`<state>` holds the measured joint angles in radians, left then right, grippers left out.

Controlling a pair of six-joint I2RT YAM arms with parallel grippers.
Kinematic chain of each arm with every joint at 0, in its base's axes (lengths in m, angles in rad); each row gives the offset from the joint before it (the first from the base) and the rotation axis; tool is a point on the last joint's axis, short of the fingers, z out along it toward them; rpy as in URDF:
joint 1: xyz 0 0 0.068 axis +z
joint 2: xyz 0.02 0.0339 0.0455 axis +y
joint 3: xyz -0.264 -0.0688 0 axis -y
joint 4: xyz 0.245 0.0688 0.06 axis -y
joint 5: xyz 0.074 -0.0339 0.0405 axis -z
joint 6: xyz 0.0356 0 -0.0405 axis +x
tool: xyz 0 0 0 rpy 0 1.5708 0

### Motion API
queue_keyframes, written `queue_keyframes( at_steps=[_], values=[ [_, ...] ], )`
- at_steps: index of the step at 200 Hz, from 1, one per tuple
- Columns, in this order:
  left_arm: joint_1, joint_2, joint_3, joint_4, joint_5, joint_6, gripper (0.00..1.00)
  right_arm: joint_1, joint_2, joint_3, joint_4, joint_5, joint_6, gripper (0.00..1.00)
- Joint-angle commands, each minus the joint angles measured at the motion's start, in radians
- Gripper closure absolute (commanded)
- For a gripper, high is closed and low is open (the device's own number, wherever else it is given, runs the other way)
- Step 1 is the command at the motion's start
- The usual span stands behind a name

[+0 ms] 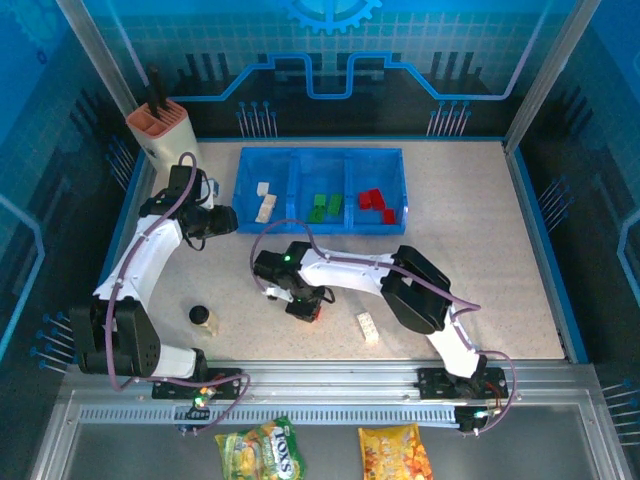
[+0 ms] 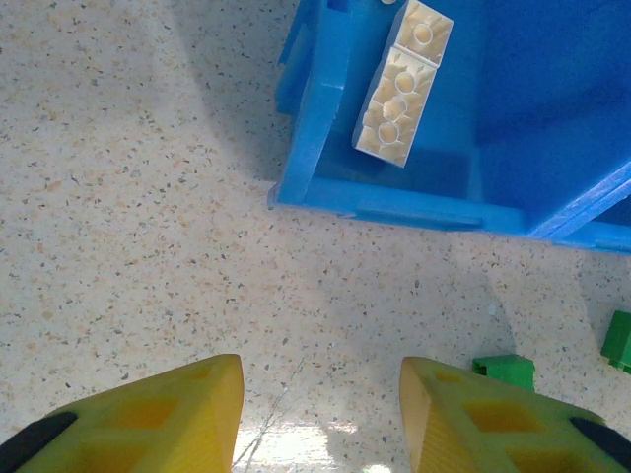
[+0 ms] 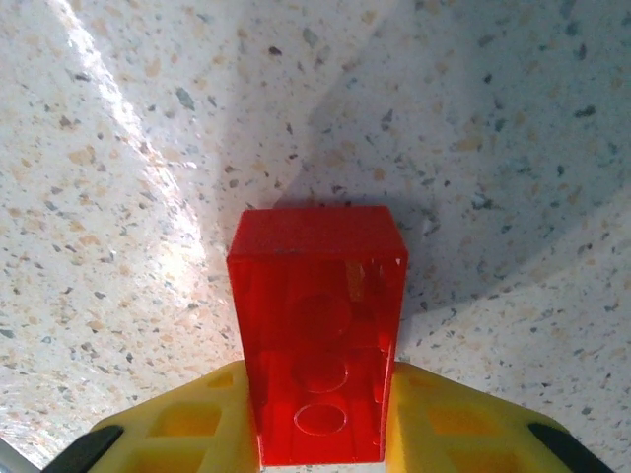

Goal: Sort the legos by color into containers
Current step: Pick up the lego from the bottom-center of the table, then pick up the lego from the middle-left of the table.

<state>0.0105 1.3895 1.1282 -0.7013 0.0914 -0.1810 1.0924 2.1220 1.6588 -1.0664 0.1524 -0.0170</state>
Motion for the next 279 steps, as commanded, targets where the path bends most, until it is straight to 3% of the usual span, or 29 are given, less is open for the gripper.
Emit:
queue_keyframes(
  at_steps=[1, 155, 279],
  values=[
    [0.014, 0.008, -0.001, -0.015, -0.009, 0.015, 0.53, -0.037, -0.081, -0.018, -0.028, -0.025, 0.065, 0.67],
    [0.013, 0.006, 0.000, -0.015, -0.001, 0.014, 0.53, -0.423, -0.275, -0.048, -0.059, 0.000, 0.436, 0.68],
    [0.015, 0.009, -0.001, -0.014, -0.001, 0.014, 0.53, -0.665, 0.003, 0.343, -0.130, -0.004, 0.447, 0.66]
  ],
)
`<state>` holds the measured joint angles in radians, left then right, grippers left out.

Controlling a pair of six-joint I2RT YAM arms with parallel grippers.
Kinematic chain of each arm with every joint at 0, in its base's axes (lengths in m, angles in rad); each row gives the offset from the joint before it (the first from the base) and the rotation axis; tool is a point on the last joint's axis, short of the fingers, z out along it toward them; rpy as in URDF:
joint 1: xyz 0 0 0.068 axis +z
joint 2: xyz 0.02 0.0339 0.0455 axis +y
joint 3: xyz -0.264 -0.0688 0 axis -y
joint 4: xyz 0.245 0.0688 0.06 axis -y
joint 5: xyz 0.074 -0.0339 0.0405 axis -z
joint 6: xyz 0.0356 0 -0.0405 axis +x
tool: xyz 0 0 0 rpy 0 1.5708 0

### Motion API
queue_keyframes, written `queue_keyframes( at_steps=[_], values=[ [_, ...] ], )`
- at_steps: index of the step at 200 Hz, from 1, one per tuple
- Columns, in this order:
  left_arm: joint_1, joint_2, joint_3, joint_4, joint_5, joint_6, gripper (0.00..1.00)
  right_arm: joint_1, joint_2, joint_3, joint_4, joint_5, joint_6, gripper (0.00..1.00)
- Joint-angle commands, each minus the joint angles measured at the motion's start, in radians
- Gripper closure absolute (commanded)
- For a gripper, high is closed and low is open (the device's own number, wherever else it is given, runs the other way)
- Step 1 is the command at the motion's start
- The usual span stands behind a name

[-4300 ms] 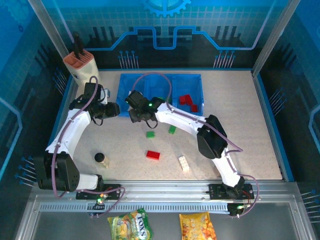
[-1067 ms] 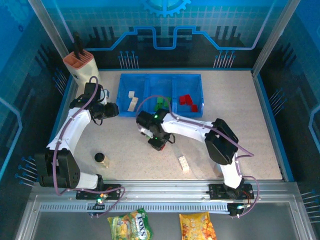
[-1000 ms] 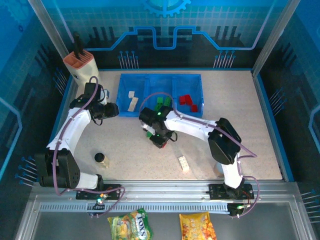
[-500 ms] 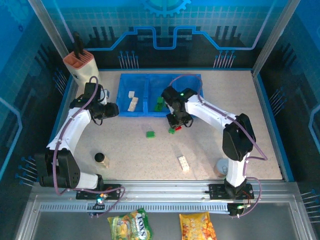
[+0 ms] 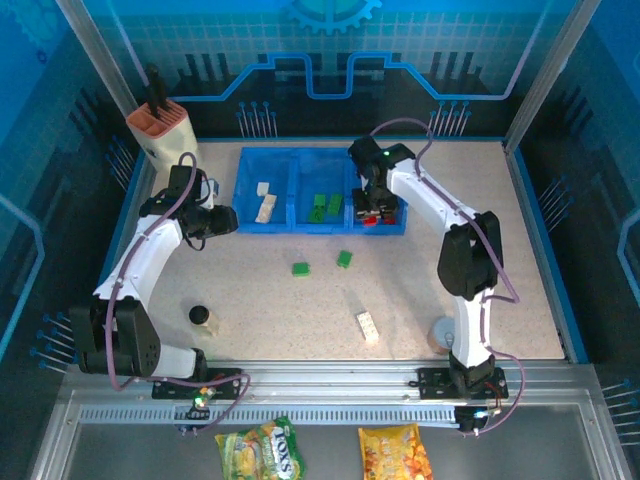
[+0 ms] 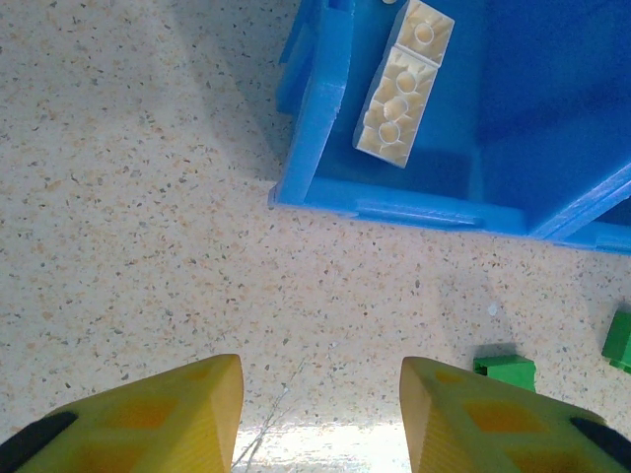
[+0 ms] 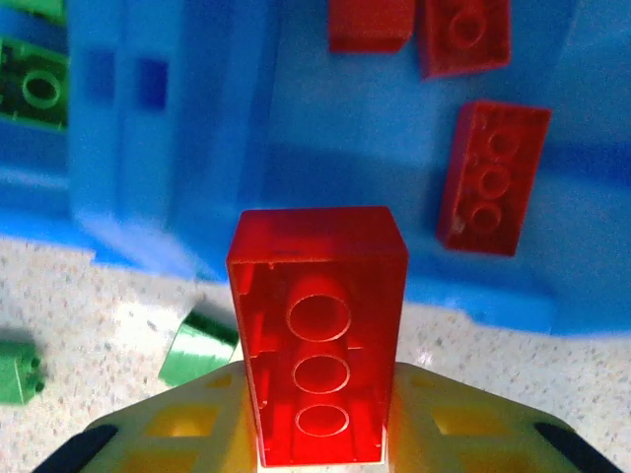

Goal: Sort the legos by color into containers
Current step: Pick up the lego from the middle-left of the table.

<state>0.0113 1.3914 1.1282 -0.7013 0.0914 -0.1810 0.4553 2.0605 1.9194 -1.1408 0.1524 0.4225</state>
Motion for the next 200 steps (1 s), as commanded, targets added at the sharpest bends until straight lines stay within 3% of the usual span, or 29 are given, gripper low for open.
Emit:
queue_keyframes(
  at_steps=[1, 98, 200],
  values=[
    [0.014, 0.008, -0.001, -0.014, -0.001, 0.014, 0.53, -0.028, 0.067, 0.087, -0.057, -0.004, 0.007, 0.66],
    [0.013, 0.018, 0.001, -0.015, 0.005, 0.014, 0.53, -0.072, 0.294, 0.313, -0.109, -0.040, -0.011, 0.67],
    [0.014, 0.015, 0.001, -0.016, 0.003, 0.014, 0.53, -0.073, 0.379, 0.305, -0.107, -0.042, -0.012, 0.66]
  ],
)
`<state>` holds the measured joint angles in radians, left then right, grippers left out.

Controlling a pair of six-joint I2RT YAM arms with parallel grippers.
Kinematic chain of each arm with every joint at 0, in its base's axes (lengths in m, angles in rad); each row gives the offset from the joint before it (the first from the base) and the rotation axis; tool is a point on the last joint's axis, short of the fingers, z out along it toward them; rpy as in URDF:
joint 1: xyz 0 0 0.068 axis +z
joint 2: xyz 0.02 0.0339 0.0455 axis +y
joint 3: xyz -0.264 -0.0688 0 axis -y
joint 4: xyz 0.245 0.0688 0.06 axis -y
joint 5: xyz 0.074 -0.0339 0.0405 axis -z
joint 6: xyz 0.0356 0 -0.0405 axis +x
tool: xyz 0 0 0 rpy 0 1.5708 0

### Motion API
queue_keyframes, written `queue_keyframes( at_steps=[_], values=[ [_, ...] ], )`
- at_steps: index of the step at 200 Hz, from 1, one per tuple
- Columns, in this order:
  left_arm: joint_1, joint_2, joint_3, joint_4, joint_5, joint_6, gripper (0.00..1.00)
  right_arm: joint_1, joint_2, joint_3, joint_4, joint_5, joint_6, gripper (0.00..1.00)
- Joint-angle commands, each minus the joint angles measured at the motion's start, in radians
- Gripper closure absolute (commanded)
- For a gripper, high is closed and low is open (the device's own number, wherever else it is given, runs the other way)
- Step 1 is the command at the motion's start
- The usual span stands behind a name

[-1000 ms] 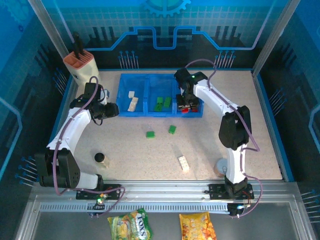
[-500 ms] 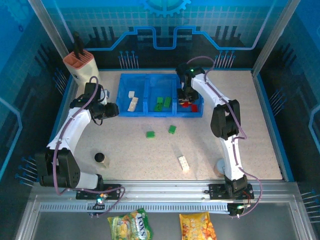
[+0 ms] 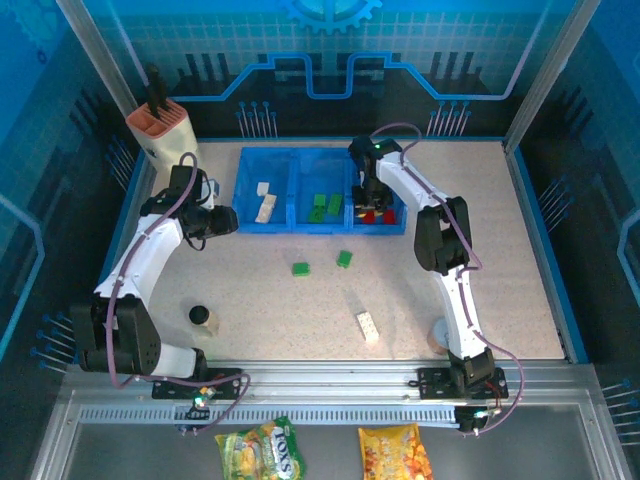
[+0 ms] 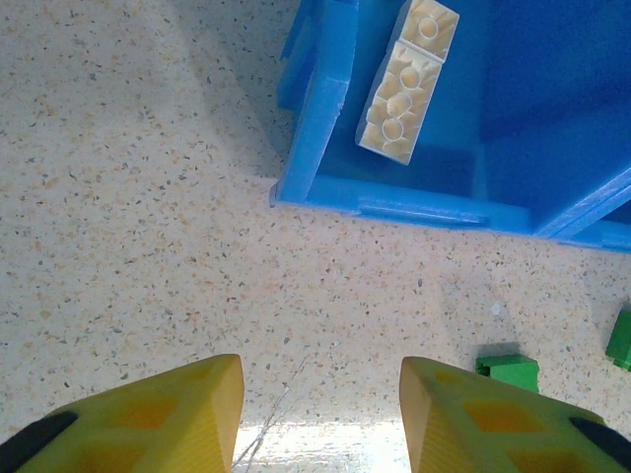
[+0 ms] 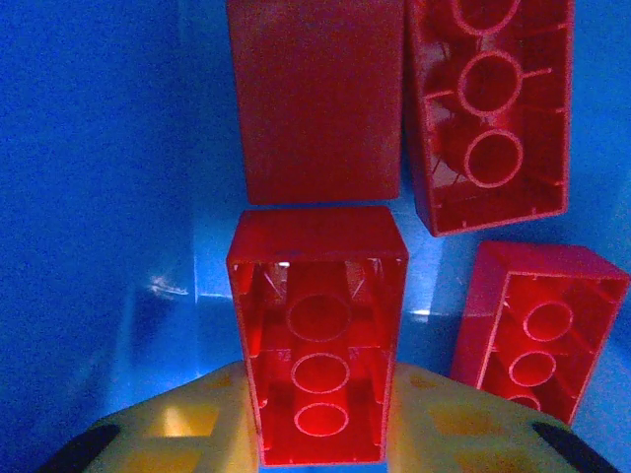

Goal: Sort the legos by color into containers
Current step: Pick up the lego from the middle-left of the table.

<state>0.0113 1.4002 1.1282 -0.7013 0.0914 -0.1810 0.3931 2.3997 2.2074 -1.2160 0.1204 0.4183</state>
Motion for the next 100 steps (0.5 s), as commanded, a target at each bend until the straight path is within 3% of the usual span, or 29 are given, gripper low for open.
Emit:
queue_keyframes(
  at_steps=[1, 46, 100],
  values=[
    [0.014, 0.006, 0.001, -0.016, 0.002, 0.014, 0.53, -0.010, 0.041, 0.017, -0.031, -0.011, -0.008, 0.66],
    [0.015, 0.002, 0.001, -0.017, -0.003, 0.016, 0.53, -0.011, 0.077, 0.038, -0.029, 0.002, -0.006, 0.65],
    [0.015, -0.001, -0.001, -0.018, -0.005, 0.015, 0.53, -0.010, 0.052, 0.044, -0.036, 0.016, -0.003, 0.53]
  ],
)
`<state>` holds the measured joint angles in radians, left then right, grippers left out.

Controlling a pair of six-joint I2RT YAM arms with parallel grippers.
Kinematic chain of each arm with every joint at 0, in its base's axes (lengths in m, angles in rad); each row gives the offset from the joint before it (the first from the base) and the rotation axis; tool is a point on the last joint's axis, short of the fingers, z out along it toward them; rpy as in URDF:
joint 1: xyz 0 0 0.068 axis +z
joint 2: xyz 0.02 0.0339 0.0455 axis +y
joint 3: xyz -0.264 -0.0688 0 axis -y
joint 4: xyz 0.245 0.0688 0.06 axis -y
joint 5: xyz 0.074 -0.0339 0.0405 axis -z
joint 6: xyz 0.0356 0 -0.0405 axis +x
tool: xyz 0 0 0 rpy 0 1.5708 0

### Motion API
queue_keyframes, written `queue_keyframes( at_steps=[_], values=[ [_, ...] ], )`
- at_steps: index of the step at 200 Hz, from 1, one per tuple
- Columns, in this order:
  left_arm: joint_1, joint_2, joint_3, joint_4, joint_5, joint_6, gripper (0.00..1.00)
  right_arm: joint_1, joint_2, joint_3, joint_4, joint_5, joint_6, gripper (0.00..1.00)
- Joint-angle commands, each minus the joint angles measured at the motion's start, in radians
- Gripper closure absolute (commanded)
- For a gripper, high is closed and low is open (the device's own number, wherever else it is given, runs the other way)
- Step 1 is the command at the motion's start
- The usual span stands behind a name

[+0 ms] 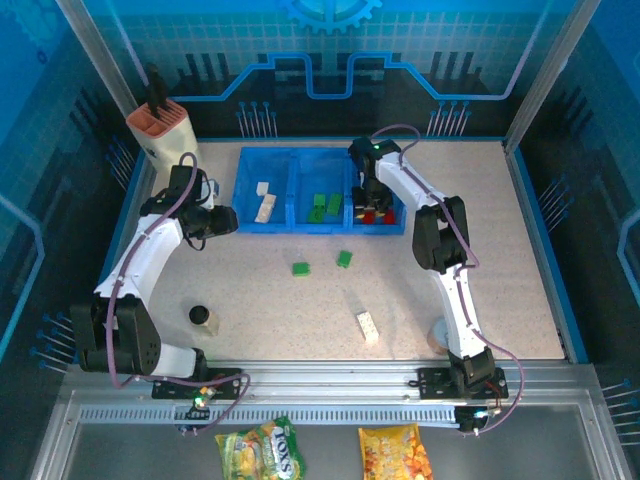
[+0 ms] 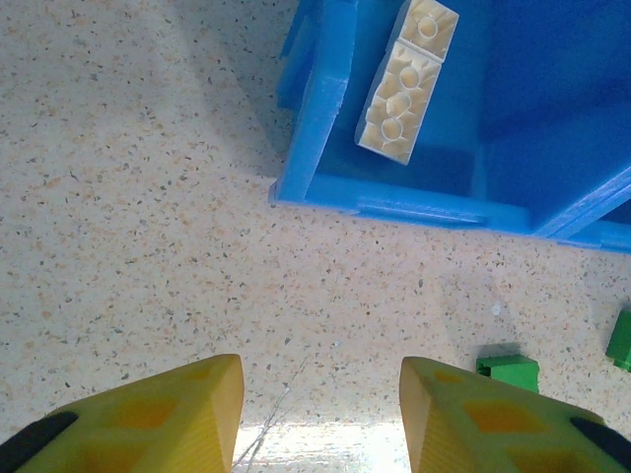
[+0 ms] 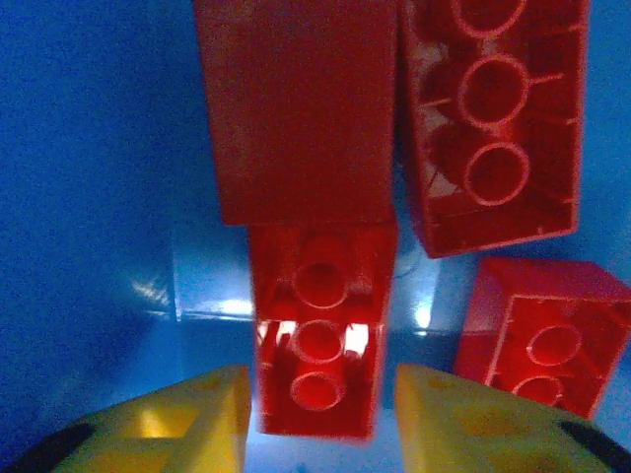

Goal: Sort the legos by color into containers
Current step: Pick up the lego from the middle-left of the table.

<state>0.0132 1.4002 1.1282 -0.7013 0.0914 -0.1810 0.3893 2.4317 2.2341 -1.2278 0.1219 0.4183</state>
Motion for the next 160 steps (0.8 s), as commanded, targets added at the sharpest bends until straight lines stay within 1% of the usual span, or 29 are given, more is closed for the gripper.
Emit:
queue_keyframes(
  at_steps=[1, 54, 82, 97, 127, 160],
  values=[
    [0.013, -0.001, -0.001, -0.018, -0.004, 0.015, 0.53, -0.006, 0.019, 0.018, -0.024, 0.014, -0.003, 0.53],
    [0.013, 0.009, 0.003, -0.017, 0.018, 0.009, 0.53, 0.004, -0.058, 0.025, -0.041, 0.031, -0.006, 0.52],
    [0.006, 0.010, 0.024, -0.042, 0.026, -0.001, 0.53, 0.012, -0.100, 0.007, -0.047, 0.035, -0.007, 0.52],
    [-0.006, 0.008, 0.042, -0.063, 0.024, -0.009, 0.50, 0.017, -0.158, -0.011, -0.046, 0.040, -0.009, 0.52],
    [-0.062, 0.015, 0.068, -0.101, 0.012, -0.039, 0.47, 0.026, -0.239, -0.067, -0.030, 0.039, -0.011, 0.52],
    [-0.140, 0.037, 0.104, -0.144, -0.010, -0.095, 0.46, 0.029, -0.344, -0.174, 0.011, 0.029, -0.012, 0.52]
  ],
)
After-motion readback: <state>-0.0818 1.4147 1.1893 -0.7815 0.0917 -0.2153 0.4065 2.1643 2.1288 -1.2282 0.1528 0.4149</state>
